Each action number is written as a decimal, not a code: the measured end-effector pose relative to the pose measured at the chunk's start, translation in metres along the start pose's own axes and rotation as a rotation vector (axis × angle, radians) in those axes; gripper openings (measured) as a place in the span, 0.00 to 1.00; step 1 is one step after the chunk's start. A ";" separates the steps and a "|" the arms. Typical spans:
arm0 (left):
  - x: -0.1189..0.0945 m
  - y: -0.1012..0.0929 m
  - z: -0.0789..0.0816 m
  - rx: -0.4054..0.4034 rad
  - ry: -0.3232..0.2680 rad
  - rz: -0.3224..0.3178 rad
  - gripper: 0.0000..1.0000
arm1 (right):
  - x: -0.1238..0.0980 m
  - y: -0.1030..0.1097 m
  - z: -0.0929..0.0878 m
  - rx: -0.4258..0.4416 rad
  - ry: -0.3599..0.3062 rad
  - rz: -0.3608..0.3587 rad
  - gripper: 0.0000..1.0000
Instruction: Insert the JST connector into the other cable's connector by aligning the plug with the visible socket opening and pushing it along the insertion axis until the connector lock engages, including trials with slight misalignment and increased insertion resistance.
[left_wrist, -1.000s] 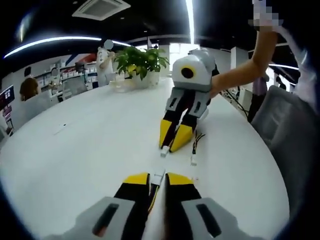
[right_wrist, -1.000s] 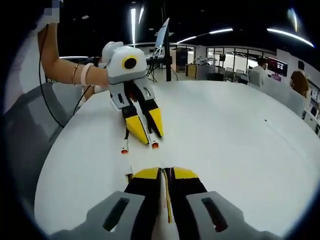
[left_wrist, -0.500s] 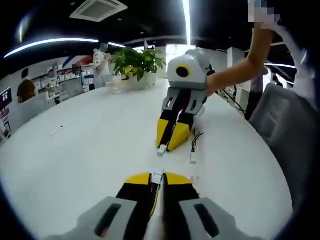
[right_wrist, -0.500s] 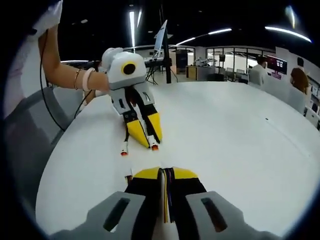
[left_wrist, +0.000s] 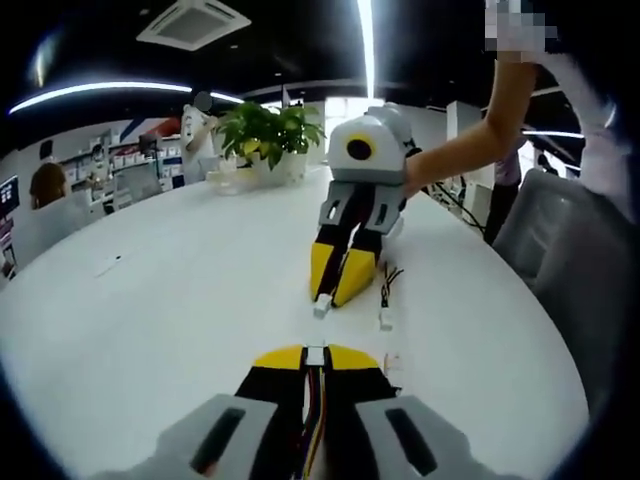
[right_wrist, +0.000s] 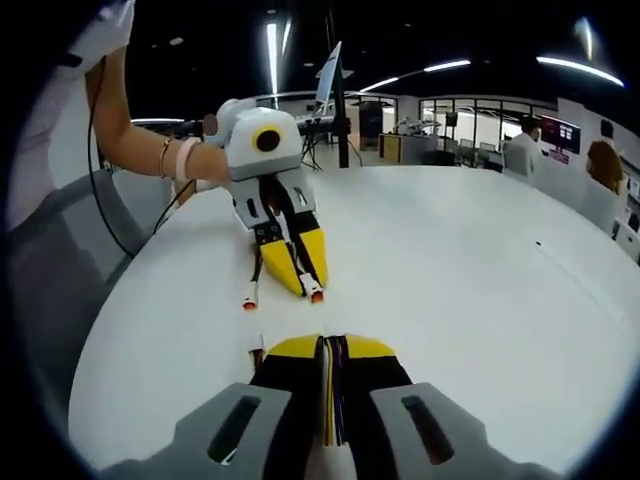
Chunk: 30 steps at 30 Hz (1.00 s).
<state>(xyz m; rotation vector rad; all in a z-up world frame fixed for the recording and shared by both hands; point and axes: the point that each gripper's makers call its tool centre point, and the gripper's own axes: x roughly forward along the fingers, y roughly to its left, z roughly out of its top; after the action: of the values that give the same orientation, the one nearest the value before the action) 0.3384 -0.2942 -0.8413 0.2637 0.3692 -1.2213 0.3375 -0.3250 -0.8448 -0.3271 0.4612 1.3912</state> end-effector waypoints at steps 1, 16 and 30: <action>0.000 -0.001 0.000 -0.001 0.001 -0.002 0.00 | 0.000 0.001 0.000 -0.004 0.004 0.001 0.04; -0.009 -0.001 0.014 0.010 -0.006 -0.037 0.00 | -0.009 0.017 0.022 -0.058 0.004 0.064 0.03; -0.021 -0.003 0.047 0.069 0.006 -0.081 0.00 | -0.027 0.022 0.056 -0.146 0.011 0.107 0.03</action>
<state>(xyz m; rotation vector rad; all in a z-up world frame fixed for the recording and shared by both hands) 0.3354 -0.2955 -0.7895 0.3145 0.3466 -1.3147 0.3193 -0.3183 -0.7818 -0.4338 0.3920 1.5323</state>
